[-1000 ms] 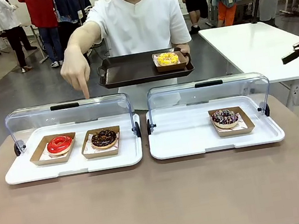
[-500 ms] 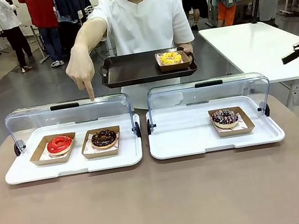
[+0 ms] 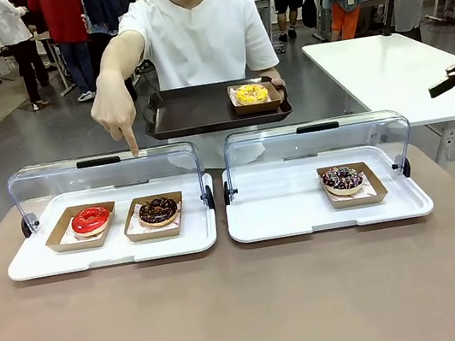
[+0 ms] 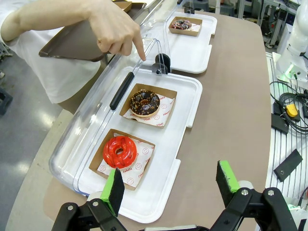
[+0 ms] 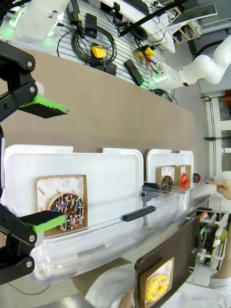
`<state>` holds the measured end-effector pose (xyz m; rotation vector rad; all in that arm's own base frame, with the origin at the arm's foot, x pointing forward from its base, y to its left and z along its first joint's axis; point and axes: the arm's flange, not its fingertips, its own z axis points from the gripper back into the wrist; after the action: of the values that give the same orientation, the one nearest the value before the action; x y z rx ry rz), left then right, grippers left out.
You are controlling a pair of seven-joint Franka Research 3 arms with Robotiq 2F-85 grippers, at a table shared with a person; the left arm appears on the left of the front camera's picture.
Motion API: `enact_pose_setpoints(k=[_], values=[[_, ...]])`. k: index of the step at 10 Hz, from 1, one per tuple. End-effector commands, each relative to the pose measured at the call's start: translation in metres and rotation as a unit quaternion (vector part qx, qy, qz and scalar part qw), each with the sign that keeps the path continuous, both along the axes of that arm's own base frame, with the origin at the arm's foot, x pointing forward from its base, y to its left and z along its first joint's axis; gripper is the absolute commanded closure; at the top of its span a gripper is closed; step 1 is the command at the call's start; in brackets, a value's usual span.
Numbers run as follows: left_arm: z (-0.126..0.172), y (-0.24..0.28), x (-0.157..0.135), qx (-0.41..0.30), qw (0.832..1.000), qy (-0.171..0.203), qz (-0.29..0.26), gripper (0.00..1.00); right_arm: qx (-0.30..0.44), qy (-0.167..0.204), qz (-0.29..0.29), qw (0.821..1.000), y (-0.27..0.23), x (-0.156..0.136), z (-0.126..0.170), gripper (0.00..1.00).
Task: Provide the desired donut to the person.
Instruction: Pick up and lift the Paper togo box containing the Donut pointed at by the person.
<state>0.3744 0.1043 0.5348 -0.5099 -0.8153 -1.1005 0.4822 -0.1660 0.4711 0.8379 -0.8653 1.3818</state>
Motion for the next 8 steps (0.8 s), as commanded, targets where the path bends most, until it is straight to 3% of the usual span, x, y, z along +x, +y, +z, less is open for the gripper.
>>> enact_pose_setpoints(k=[1,3,4,5,7,8], values=[[0.001,0.000,0.000,-0.005,1.000,-0.003,-0.003,0.00,0.004,0.000,-0.004,1.000,-0.001,0.003,0.002,0.00],[0.000,0.000,0.000,0.000,1.000,0.000,0.000,0.00,0.004,0.000,-0.004,1.000,-0.001,0.003,0.002,0.00],[0.016,-0.008,0.004,0.022,1.000,-0.002,-0.015,0.00,0.004,0.000,-0.004,1.000,-0.001,0.003,0.002,0.00],[0.031,-0.028,0.008,0.099,0.993,0.009,-0.058,0.00,0.004,0.000,-0.004,1.000,-0.001,0.003,0.002,0.00],[0.044,-0.070,0.008,0.266,0.955,0.016,-0.133,0.00,0.004,0.000,-0.004,1.000,-0.001,0.003,0.002,0.00],[0.047,-0.091,0.013,0.304,0.941,0.026,-0.144,0.00,0.004,0.000,-0.004,1.000,-0.001,0.003,0.002,0.00]])
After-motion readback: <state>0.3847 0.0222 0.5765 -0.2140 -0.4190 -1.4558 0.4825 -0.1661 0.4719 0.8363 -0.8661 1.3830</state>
